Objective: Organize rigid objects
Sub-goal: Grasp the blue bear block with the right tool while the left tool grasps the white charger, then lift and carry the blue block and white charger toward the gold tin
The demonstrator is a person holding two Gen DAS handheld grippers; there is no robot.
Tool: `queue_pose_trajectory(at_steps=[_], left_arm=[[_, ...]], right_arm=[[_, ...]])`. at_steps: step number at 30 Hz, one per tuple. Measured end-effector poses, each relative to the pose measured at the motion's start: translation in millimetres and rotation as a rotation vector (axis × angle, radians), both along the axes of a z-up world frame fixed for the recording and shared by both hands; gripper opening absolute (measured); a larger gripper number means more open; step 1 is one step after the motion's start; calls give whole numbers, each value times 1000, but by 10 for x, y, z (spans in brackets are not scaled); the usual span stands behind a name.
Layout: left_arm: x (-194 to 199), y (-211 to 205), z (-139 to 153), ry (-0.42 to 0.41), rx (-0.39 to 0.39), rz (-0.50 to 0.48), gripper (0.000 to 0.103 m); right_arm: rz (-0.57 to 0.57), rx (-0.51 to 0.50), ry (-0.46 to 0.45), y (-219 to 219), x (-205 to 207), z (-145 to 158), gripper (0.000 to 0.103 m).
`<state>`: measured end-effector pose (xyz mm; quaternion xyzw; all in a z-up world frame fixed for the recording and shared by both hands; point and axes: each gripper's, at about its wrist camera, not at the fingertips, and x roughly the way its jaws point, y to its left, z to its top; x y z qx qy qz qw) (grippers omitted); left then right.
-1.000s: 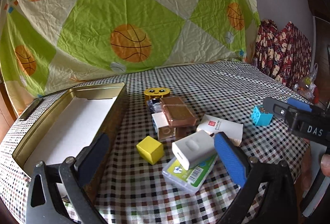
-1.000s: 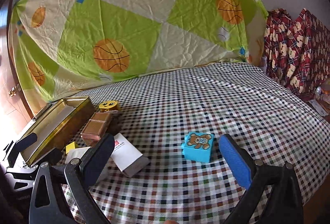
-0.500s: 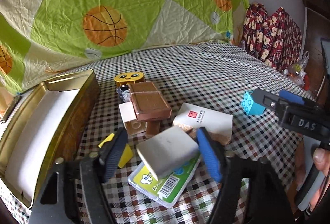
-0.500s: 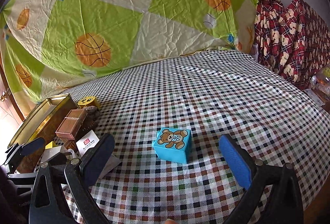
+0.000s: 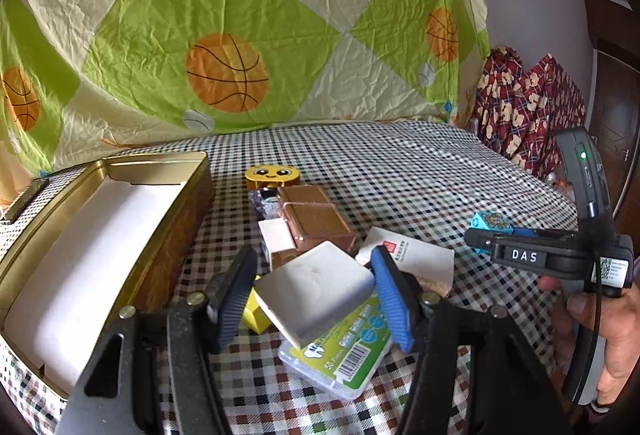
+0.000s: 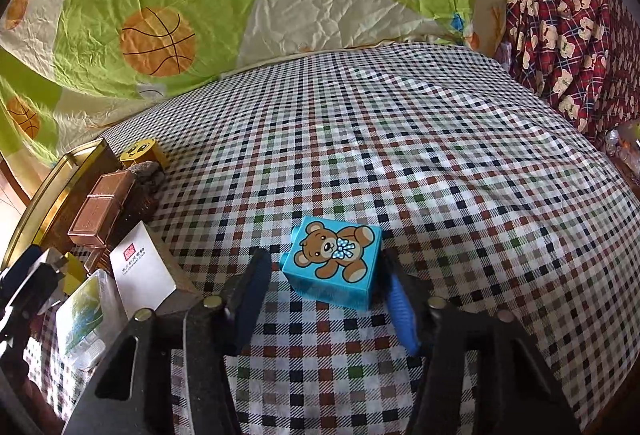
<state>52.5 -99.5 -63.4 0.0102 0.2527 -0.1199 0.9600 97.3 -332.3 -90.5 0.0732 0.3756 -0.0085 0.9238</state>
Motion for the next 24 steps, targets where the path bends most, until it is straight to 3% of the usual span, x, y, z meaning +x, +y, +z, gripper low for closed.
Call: queue_pose_trajectory(at_steps=[5, 12, 24], left_arm=[[-23, 211, 36, -40, -23, 64, 59], [-78, 337, 41, -78, -45, 96, 59], [-199, 246, 81, -156, 9, 110, 59]], right_arm=[[29, -14, -31, 66, -37, 39, 46], [58, -56, -147, 149, -184, 151, 46], [58, -69, -295, 179, -381, 235, 46]])
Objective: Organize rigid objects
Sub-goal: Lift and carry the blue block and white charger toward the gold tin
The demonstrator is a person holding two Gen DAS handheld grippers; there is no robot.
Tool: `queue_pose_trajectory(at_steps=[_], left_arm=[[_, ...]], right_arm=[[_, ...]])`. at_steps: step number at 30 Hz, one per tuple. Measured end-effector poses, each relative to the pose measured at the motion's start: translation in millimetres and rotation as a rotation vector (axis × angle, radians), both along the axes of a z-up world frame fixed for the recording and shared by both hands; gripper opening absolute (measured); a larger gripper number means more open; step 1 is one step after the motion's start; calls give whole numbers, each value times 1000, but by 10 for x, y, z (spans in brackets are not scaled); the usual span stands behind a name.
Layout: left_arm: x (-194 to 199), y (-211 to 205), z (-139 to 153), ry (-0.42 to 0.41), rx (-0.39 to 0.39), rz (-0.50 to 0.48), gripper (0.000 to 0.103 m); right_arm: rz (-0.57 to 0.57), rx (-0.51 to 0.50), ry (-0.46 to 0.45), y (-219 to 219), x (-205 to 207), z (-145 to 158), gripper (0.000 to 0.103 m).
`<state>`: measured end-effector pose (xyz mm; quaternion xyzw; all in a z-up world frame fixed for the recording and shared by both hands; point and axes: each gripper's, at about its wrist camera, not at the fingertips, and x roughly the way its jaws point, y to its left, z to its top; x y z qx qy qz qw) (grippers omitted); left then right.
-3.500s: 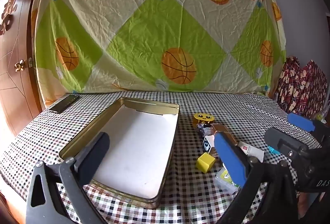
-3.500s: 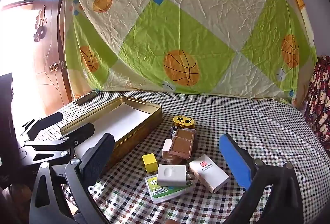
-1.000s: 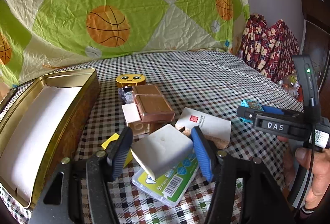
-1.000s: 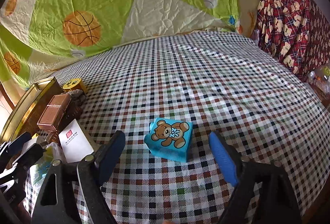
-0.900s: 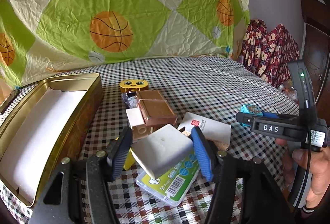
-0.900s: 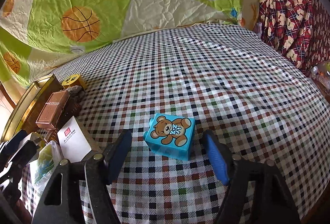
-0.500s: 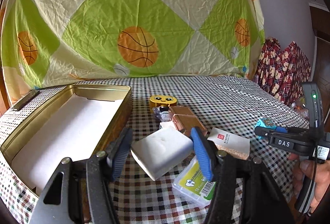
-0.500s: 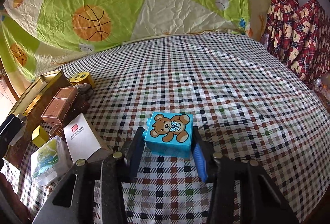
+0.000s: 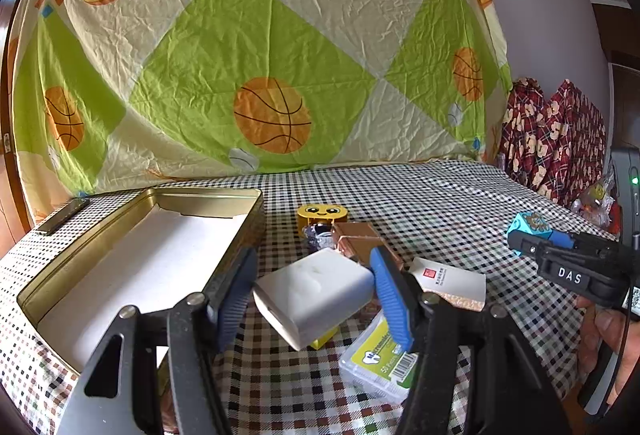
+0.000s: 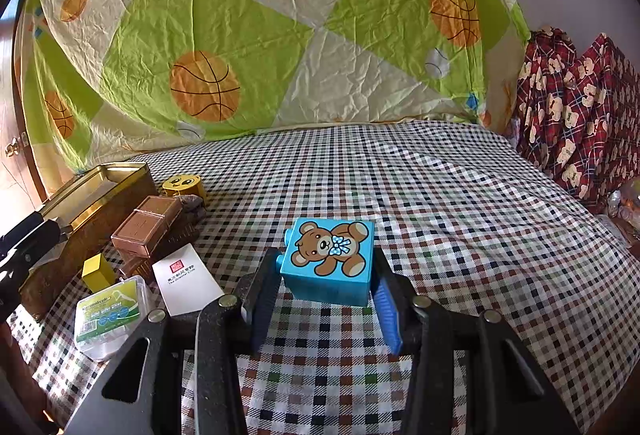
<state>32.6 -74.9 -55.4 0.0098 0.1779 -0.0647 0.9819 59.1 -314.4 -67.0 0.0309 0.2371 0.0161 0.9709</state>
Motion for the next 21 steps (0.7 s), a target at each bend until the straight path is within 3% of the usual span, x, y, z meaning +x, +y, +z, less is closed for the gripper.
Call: queue_pose_trajectory(at_steps=[12, 21], left_arm=[[-39, 17, -1, -12, -15, 13, 59], [-65, 36, -5, -21, -17, 18, 59]], right_arm=[[-2, -2, -122, 38, -187, 52, 46], [53, -12, -166, 313, -271, 68, 46]])
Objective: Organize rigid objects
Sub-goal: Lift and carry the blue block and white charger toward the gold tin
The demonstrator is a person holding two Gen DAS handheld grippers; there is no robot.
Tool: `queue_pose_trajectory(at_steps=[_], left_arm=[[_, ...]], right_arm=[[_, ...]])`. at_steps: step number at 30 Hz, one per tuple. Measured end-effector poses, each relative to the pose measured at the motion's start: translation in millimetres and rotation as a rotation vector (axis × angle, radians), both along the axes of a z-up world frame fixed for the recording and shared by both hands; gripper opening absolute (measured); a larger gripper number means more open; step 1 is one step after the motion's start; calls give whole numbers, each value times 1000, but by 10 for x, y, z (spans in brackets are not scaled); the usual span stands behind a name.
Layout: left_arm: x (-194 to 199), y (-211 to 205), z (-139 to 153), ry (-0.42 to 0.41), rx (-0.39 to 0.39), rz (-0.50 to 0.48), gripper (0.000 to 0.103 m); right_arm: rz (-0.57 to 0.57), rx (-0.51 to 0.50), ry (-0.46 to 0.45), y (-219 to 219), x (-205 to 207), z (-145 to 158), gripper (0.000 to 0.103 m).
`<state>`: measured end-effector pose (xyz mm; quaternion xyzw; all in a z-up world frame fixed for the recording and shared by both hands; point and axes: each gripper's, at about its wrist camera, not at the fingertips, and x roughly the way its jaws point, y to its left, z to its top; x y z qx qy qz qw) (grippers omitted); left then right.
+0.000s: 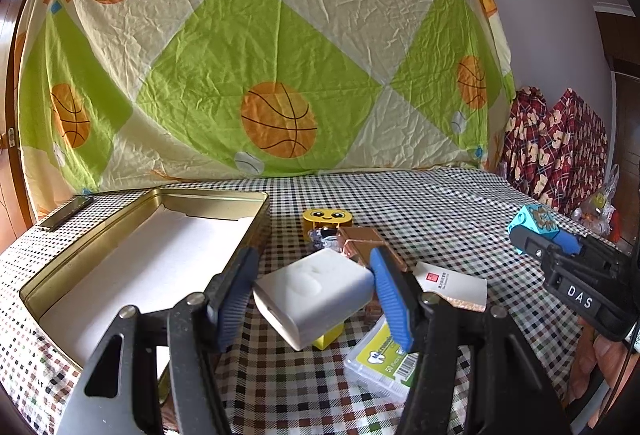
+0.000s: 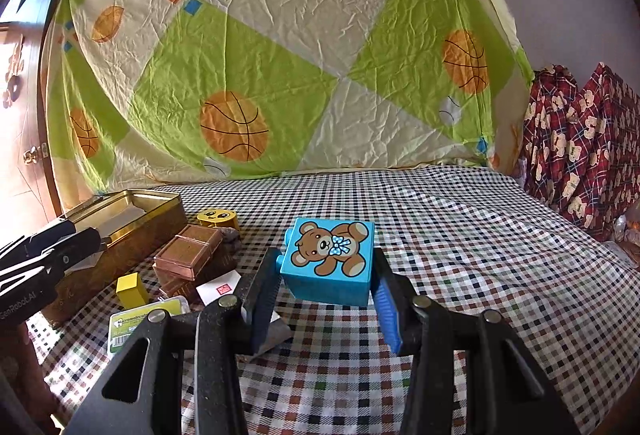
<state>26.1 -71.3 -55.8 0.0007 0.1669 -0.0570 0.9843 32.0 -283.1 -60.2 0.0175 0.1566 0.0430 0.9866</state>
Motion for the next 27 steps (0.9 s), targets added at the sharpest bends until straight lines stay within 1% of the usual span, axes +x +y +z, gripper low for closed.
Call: queue_pose_trajectory(at_steps=[13, 27], left_arm=[[-96, 89, 8, -22, 2, 20, 59], [-134, 226, 3, -23, -29, 27, 59]], right_arm=[[46, -1, -19, 247, -46, -2, 46], [121, -14, -12, 593, -58, -11, 46]])
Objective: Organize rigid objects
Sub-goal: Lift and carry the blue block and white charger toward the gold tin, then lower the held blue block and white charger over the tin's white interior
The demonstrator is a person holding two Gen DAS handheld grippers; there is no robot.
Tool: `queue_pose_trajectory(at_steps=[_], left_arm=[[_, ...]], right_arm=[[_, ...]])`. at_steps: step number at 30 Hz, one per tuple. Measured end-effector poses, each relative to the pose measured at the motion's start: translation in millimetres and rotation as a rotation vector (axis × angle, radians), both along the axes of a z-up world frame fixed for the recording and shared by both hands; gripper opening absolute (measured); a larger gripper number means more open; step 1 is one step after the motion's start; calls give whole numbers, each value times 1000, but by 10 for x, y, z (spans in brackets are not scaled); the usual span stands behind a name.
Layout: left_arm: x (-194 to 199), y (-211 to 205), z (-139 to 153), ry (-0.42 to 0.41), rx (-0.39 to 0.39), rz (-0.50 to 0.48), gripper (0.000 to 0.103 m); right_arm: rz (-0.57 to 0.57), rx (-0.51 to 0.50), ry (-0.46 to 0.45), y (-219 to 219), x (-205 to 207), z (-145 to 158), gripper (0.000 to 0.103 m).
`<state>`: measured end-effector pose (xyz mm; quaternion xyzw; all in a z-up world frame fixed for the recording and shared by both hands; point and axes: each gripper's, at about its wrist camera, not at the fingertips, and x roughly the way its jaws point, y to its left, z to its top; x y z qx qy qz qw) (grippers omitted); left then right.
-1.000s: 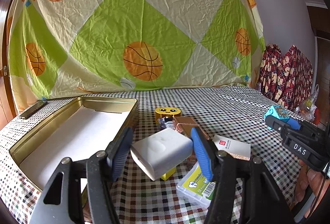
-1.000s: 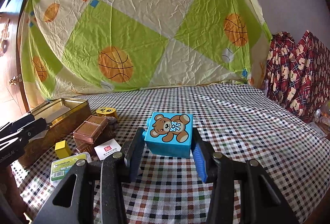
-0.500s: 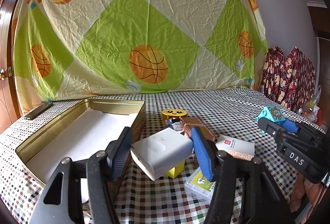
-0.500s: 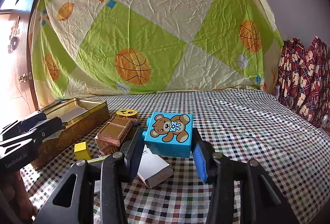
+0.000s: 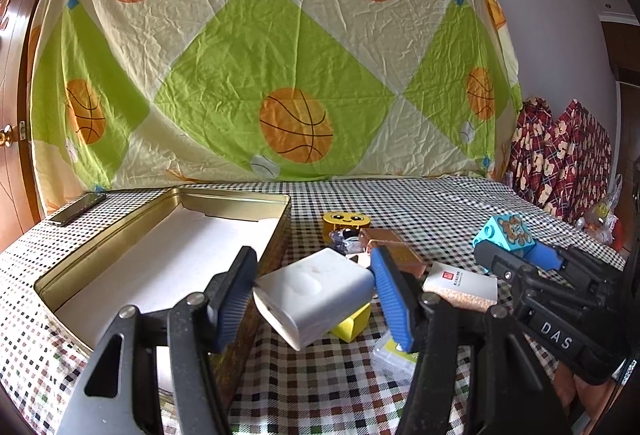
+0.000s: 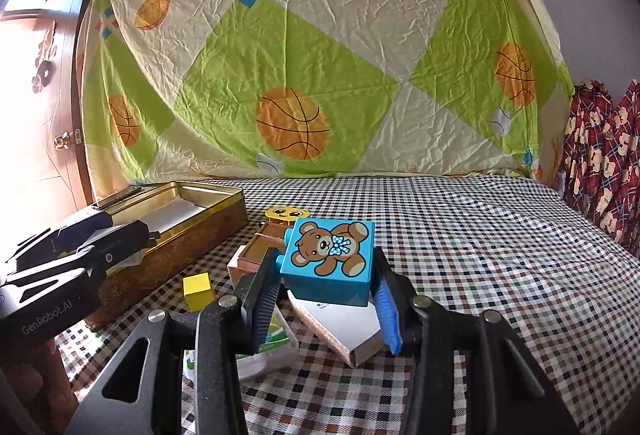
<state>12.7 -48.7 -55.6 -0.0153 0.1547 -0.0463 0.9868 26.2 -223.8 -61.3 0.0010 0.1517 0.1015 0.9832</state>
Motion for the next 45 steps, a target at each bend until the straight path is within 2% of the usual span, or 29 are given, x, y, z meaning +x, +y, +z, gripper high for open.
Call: queue_pose_trajectory(at_steps=[11, 45], left_arm=[[-51, 68, 1, -29, 17, 16, 59], [-123, 476, -3, -63, -21, 82, 59]], right_arm=[[35, -13, 3, 194, -4, -5, 47], [111, -40, -1, 619, -33, -20, 47]])
